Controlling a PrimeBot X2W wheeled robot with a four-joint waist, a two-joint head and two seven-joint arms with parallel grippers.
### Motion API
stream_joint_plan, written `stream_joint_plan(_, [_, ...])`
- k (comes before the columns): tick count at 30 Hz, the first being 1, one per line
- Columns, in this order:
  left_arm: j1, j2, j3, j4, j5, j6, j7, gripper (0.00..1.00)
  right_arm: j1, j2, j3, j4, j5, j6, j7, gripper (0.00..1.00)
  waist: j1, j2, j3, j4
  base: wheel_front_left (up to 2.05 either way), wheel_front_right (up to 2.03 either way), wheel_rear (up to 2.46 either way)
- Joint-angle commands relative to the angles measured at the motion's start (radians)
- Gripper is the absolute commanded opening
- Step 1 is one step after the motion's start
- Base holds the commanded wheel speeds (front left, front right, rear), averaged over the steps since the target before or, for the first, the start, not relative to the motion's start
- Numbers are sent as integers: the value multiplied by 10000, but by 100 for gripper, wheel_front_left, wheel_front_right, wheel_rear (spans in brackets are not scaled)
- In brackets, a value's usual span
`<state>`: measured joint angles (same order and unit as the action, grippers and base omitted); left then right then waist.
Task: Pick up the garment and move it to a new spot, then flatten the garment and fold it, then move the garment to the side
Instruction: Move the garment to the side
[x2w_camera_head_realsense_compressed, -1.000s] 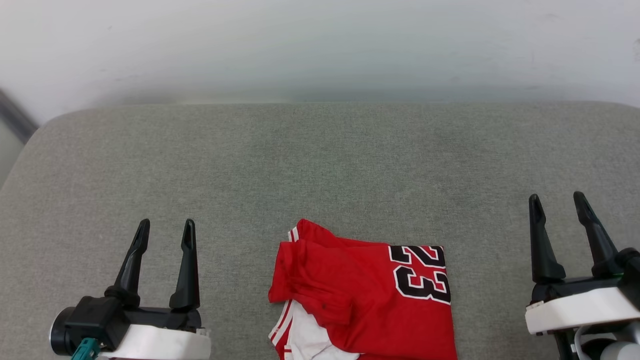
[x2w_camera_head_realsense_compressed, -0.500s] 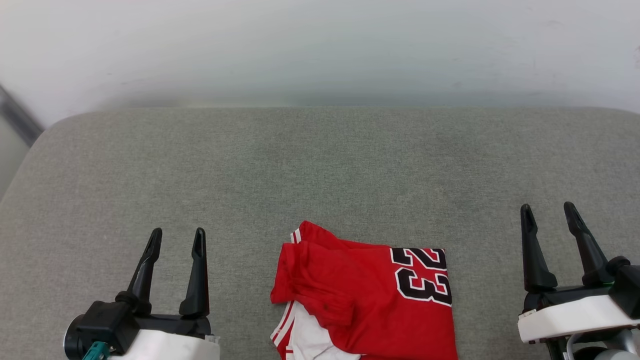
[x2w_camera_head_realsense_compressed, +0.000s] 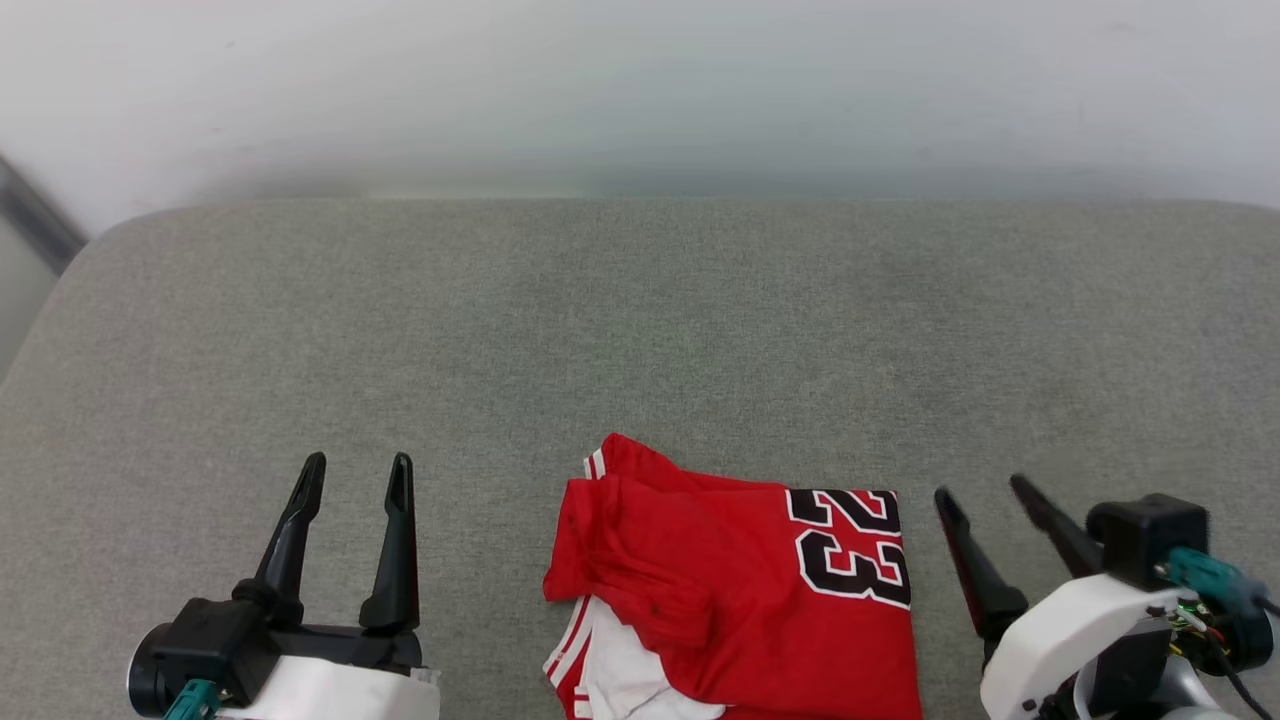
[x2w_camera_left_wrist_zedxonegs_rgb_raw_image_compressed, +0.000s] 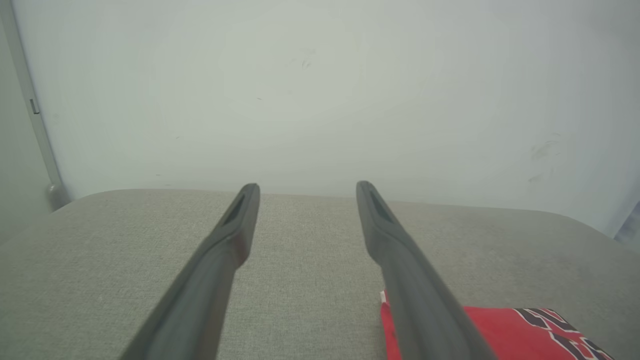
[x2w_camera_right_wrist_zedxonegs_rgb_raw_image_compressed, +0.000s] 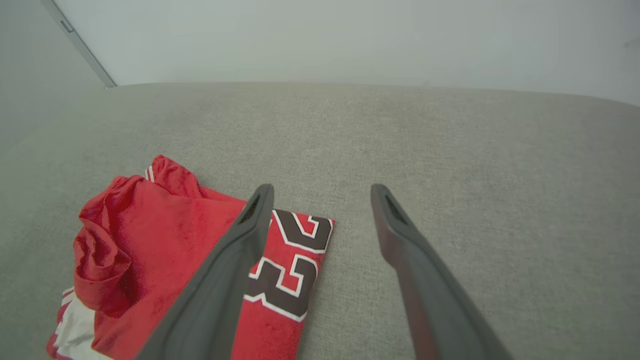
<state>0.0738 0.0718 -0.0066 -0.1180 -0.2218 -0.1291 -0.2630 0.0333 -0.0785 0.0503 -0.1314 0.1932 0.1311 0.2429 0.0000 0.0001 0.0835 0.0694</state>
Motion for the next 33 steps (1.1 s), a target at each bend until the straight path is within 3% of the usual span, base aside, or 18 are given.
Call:
stream_joint_plan(1, [-130,21,-22,-12,2,-3,-21,100,82,-190,68,-145,58,-7,506,100,0,-1,67,36,0,0,0])
stream_joint_plan(6, [-250,7,-72,-24,-37,-3,-21,100,8,-84,-85,-680,974,-5,4026,100,0,-1,408,184,0,0,0])
stream_joint_plan(11, [-553,-8,-265,37,-38,-3,-21,100,-449,-30,-167,-848,865,-5,6358,100,0,-1,834,548,0,0,0])
stream_joint_plan(17, [-920,-17,-433,144,-42,-3,-21,100,-840,87,-312,-45,716,-5,7226,100,0,-1,1264,1095,0,0,0])
stream_joint_plan(28, [-1068,-71,-597,342,-98,-3,-22,100,-854,325,14,1804,413,-1,7033,100,0,-1,1498,1652,0,0,0])
stream_joint_plan(29, [-1066,-76,-610,360,-96,-3,-21,100,-846,347,155,1928,353,10,6970,46,0,-1,1486,1664,0,0,0])
stream_joint_plan(30, [-1061,-77,-619,381,-89,-3,-21,100,-878,302,302,1986,299,11,6812,0,0,-1,1467,1668,0,0,0])
stream_joint_plan(33, [-1043,-76,-662,422,-76,-3,-21,100,-1022,114,386,2037,97,8,6416,0,0,-1,1407,1638,0,0,0])
